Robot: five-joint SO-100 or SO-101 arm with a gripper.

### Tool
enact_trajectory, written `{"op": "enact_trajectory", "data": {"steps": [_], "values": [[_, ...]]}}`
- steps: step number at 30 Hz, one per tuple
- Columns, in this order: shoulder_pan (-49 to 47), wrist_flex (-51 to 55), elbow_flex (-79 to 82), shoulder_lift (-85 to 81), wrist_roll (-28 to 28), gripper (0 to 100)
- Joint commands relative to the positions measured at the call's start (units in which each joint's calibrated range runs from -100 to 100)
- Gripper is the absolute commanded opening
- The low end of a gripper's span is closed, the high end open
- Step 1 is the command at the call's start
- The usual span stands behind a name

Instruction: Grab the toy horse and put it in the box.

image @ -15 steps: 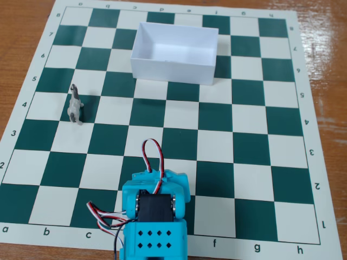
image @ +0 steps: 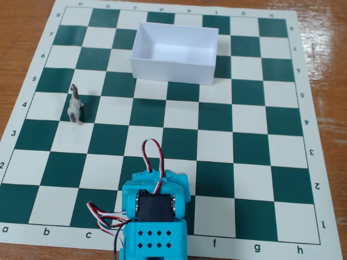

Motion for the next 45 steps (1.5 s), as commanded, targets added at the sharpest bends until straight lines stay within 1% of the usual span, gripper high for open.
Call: {"op": "enact_trajectory", "data": {"steps": [1,22,33,35,38,40,42,45], "values": [[-0.39,0.34,0.36,-0.32,-0.08,0],[-0.39,0.34,0.36,-0.32,-0.08,0],[-3.17,0.59,0.36,-0.32,-0.66,0],[-1.17,0.84,0.36,-0.32,-1.40,0],[2.90,0.09,-0.46,-0.32,-1.01,1],[3.47,-1.74,-5.92,3.48,-1.45,1],[3.61,-4.31,-14.57,12.24,-2.18,2],[1.26,-5.48,-35.41,29.68,-8.14,5]]}}
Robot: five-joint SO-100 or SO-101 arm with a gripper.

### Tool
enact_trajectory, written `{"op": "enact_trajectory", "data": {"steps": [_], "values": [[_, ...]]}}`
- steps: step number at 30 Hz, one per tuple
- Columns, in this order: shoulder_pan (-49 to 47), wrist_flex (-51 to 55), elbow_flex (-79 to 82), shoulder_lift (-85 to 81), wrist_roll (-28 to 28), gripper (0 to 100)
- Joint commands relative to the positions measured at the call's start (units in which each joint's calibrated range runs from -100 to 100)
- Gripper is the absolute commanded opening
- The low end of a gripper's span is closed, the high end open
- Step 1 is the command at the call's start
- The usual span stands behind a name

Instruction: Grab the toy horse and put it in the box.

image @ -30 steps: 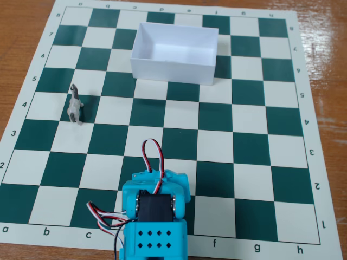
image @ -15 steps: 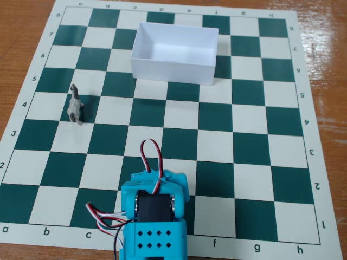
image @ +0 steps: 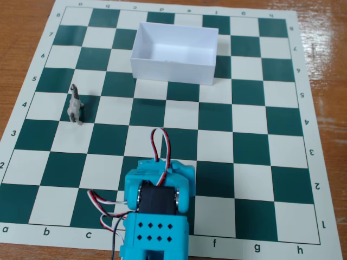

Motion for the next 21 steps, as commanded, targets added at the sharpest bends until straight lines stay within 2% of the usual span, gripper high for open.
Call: {"op": "enact_trajectory", "data": {"steps": [1,4,6,11,21], "values": [[-2.87,-1.11,-28.92,21.32,-7.46,6],[-5.44,-0.77,-55.68,39.19,-20.26,15],[-7.94,-0.77,-68.70,48.40,-24.36,15],[-14.72,-7.50,-76.80,62.91,-25.39,20],[-26.94,-19.63,-66.70,74.68,-24.85,28]]}}
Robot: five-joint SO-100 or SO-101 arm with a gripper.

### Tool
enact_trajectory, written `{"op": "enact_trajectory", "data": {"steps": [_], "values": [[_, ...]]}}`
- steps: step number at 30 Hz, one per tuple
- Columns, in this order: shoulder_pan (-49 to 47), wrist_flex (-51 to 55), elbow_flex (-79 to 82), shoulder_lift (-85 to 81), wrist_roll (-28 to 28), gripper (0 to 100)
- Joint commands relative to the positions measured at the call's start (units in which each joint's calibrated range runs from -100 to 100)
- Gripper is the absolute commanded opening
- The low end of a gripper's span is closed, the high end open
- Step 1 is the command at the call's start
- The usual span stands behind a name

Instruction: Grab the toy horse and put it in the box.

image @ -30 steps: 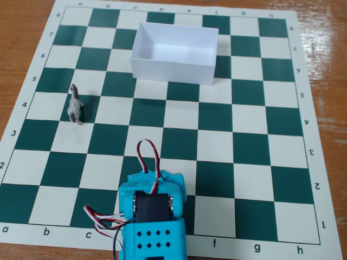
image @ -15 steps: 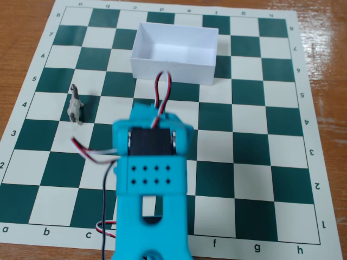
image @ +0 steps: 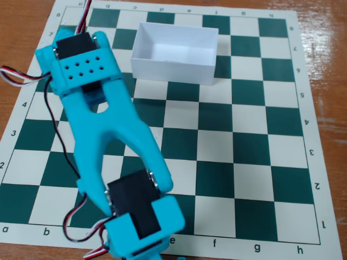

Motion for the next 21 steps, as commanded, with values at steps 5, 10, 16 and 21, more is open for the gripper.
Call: {"op": "enact_trajectory", "data": {"steps": [5,10,16,21], "values": [[-2.49,-7.28,2.76,5.22,0.58,40],[-2.92,-12.01,5.67,10.08,0.92,41],[-2.20,-15.42,7.13,14.24,2.09,41],[-1.56,-17.66,8.04,16.37,2.77,41]]}}
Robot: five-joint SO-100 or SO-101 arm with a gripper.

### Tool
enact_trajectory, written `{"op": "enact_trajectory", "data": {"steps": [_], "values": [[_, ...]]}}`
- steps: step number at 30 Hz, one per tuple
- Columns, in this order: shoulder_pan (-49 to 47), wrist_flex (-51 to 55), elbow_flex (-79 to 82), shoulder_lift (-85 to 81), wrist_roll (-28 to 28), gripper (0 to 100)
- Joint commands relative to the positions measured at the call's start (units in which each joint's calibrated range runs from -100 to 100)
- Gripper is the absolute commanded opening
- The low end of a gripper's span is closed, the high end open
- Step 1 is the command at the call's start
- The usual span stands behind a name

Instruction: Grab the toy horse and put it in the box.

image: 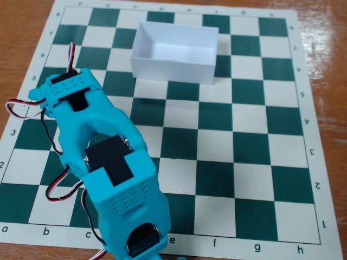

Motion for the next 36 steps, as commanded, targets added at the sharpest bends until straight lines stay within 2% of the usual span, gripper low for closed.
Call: {"op": "enact_trajectory", "data": {"steps": [1,13,25,30,31,36], "values": [[1.34,-1.86,0.15,0.64,0.42,41],[3.99,-7.93,0.15,6.30,3.01,40],[2.77,-15.98,-2.31,13.56,2.52,38],[1.77,-16.31,-4.58,16.30,1.50,36],[1.49,-16.31,-4.58,16.57,1.35,34],[0.56,-15.65,-4.04,16.57,1.25,5]]}}
